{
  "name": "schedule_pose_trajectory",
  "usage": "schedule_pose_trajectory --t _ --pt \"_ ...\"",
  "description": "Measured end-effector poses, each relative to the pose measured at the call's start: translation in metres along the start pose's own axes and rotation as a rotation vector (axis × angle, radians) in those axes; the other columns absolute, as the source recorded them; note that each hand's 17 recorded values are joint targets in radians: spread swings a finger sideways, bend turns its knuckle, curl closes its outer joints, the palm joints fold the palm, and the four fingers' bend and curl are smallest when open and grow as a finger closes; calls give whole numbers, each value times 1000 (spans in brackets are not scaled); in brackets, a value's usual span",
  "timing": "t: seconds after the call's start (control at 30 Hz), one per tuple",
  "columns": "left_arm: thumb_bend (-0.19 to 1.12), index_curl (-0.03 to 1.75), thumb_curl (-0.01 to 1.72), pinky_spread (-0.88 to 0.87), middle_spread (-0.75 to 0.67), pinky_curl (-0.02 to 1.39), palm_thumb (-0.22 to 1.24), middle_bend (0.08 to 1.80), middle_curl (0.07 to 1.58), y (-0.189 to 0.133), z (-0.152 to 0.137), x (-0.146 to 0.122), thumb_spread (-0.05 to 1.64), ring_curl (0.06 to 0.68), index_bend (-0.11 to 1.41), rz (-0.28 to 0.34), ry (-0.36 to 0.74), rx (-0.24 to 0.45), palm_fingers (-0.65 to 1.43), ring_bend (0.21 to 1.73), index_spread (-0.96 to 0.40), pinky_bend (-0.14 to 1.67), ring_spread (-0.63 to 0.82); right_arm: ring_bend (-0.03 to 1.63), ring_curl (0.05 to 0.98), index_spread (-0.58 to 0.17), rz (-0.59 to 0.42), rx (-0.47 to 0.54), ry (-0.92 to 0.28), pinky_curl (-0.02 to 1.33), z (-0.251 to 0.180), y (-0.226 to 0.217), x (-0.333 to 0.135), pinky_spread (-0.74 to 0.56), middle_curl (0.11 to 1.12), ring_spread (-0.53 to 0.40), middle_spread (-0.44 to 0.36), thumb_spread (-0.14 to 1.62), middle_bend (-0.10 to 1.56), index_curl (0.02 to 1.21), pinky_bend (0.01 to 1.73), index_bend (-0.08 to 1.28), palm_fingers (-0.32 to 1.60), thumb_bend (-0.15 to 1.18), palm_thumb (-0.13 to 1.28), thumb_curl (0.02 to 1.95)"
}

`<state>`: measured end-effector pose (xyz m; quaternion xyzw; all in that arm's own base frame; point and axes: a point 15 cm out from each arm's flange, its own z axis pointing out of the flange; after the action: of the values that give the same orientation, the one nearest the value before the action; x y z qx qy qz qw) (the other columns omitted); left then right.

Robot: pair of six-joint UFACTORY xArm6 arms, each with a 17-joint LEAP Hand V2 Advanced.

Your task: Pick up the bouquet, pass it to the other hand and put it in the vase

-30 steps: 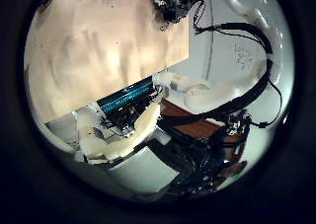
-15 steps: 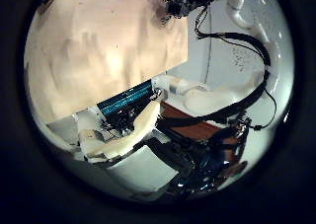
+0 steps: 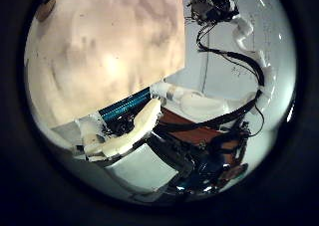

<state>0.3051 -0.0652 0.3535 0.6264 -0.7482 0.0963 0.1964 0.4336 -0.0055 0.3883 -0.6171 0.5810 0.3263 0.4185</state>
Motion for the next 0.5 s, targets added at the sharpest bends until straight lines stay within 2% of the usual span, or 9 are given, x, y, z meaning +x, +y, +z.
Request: schedule_pose_trajectory --t 0.2,0.4,0.5 --pt "-37 392 299 455 275 240 333 238 348 -25 -42 22 921 190 185 15 177 135 284 434 212 179 477 1436 655 -266 -97 -12 -179 859 -7 12 -33 -215 795 -185 -126 371 1341 985 1234 1027 1114 -5 1239 954" --pt "-35 393 298 446 263 239 290 238 349 -52 -83 54 899 189 183 49 426 283 286 446 210 181 468 1436 656 -264 -195 -100 -302 887 6 33 -51 -221 792 -185 -121 340 1347 986 1214 1026 1117 -7 1235 970" --pt "-33 392 301 445 256 241 284 234 348 -62 -103 69 893 189 181 69 543 327 289 451 209 187 461 1437 655 -264 -237 -157 -370 895 23 44 -62 -222 791 -185 -121 334 1348 987 1209 1026 1117 -10 1232 973"
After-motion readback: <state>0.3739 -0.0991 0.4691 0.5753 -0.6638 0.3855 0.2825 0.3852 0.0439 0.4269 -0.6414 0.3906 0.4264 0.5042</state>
